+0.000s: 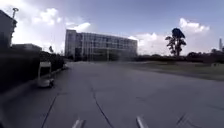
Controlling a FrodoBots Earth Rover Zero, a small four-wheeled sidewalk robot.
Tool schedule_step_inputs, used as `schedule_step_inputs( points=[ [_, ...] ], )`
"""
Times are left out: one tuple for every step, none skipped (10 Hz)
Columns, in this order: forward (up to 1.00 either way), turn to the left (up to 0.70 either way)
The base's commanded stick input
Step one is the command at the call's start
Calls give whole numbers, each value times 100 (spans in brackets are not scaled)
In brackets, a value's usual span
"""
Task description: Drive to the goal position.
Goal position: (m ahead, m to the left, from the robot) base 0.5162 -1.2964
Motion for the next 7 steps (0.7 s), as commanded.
schedule_step_inputs(
  points=[
    [70, 27],
    [70, 27],
    [70, 27],
    [70, 27],
    [70, 22],
    [70, 0],
    [70, 0]
  ],
)
